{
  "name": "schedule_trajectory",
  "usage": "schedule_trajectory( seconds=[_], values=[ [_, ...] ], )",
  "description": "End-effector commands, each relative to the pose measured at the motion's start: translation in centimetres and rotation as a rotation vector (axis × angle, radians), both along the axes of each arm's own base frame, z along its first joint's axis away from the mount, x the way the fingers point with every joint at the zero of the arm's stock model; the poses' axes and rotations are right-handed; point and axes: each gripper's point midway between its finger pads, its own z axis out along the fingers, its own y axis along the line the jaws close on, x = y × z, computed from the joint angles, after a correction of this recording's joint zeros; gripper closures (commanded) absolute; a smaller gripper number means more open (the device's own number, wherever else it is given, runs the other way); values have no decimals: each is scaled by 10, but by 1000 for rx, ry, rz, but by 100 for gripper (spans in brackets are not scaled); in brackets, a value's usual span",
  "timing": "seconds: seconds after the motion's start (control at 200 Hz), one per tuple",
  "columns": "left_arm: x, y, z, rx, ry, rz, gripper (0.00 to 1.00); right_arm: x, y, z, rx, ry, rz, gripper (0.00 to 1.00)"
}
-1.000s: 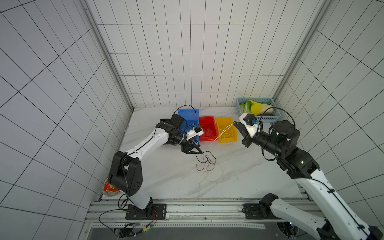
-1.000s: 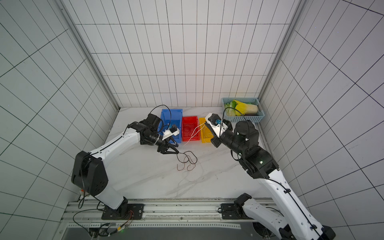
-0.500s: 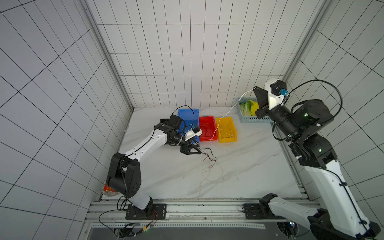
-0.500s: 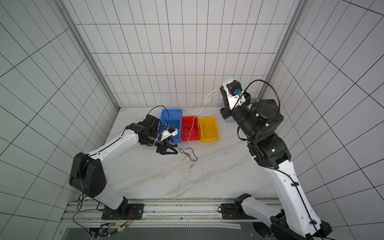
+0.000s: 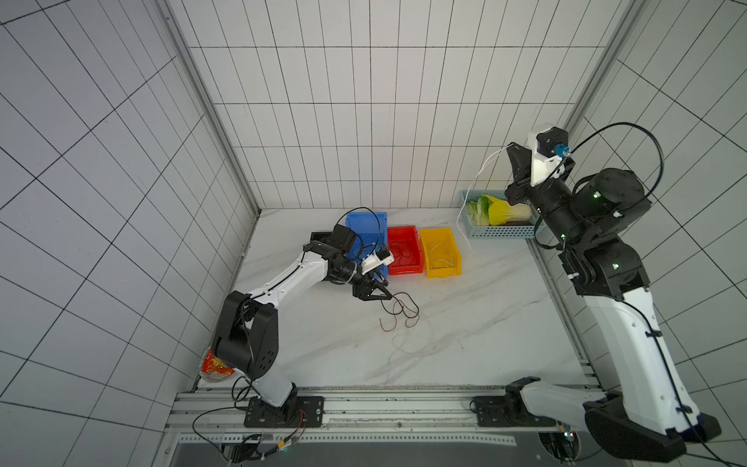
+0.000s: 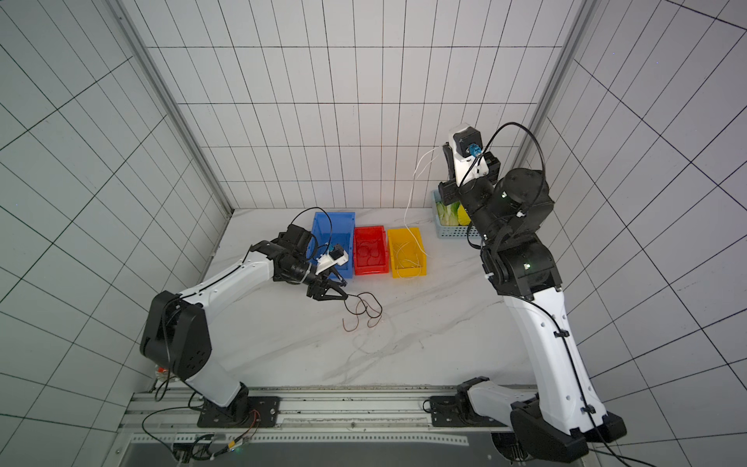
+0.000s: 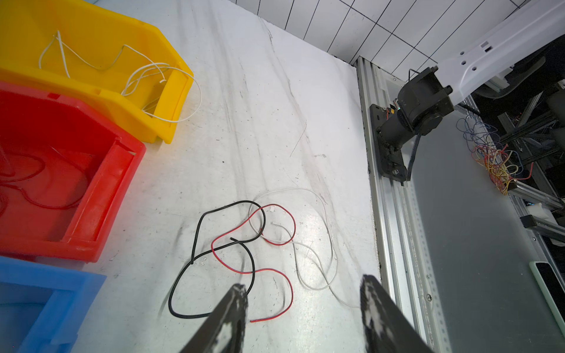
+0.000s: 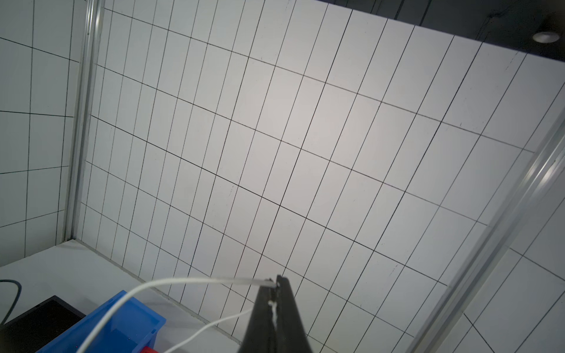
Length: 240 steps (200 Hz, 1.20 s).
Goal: Untangle and sort cables by color
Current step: Untie the cable, then place the cable in the bin.
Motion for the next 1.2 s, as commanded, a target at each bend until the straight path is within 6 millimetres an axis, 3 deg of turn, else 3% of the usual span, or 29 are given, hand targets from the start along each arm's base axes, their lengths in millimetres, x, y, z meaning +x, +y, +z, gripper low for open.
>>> schedule_trajectory(
  seconds=[0.0,0.29,0.615,0.89,1.004,1.194],
  values=[
    [-1,9,-12,35,36,4,43,33,-5,-33,23,83,-31,100],
    [-10,28,-27,78,60,21,43,92,-5,-82,39,181,-40,100],
    [-9,32,-37,101,83,32,43,150,6,-139,17,252,-50,100],
    [-10,33,-43,113,98,29,43,164,5,-196,23,319,-65,100],
    [-10,33,-44,113,101,30,43,164,4,-193,20,314,-67,100],
    [-10,32,-45,112,106,28,44,156,4,-152,13,244,-53,100]
  ],
)
